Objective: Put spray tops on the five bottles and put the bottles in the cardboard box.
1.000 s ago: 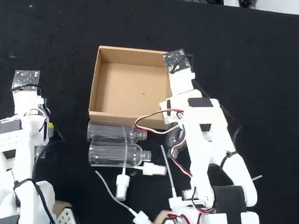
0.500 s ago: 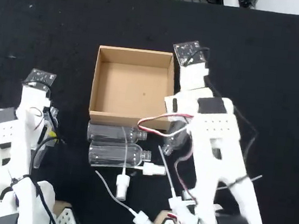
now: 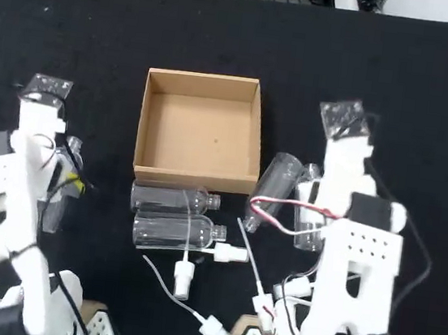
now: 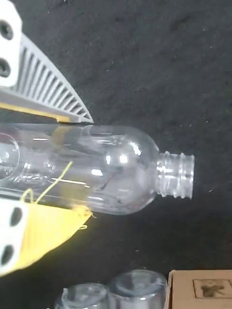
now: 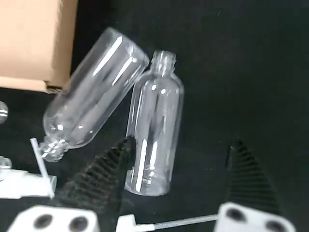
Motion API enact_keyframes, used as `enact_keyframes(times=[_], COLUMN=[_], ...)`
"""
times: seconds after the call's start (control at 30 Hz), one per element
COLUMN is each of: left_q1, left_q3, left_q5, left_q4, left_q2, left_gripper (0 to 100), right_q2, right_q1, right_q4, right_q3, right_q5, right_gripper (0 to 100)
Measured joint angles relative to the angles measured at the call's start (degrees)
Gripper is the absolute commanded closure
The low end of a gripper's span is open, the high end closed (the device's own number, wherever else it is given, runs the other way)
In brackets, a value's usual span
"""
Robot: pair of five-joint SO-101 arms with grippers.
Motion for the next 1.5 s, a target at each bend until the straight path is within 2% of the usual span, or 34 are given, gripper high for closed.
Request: enact_keyframes(times=[0.13, 0.3, 0.43, 0.57, 0.93, 1.13, 1.33, 1.5], left_q1=[0.0, -0.1, -0.1, 1.4, 3.0, 4.1, 8.2, 9.6], left_q3=[-3.2, -9.9, -15.1, -15.5, -18.5, -18.6, -18.6, -18.4], left_q5=[-0.9, -3.3, -3.6, -5.2, -9.8, -8.8, -13.0, -13.0], left_q4=[1.5, 1.5, 4.0, 4.6, 3.4, 2.7, 2.9, -0.9], left_q2=[12.1, 24.8, 26.2, 26.2, 26.2, 30.8, 34.3, 34.3], left_gripper=[79, 79, 77, 62, 65, 65, 65, 65], right_q2=[-0.1, -0.1, -0.1, -0.1, -0.1, -0.1, -0.1, -0.1], right_q1=[0.0, 0.0, 0.0, 0.0, 0.0, 0.0, 0.0, 0.0], right_q4=[-6.9, -8.8, -8.8, -8.8, -9.0, -9.0, -9.0, -9.0], right_q3=[7.5, 8.2, 9.8, 10.1, 10.1, 10.1, 10.1, 10.1], right_q5=[-3.0, -6.4, -6.9, -6.9, -6.9, -6.9, -6.9, -6.9], right_gripper=[71.9, 71.9, 71.9, 71.9, 71.9, 71.9, 71.9, 71.9])
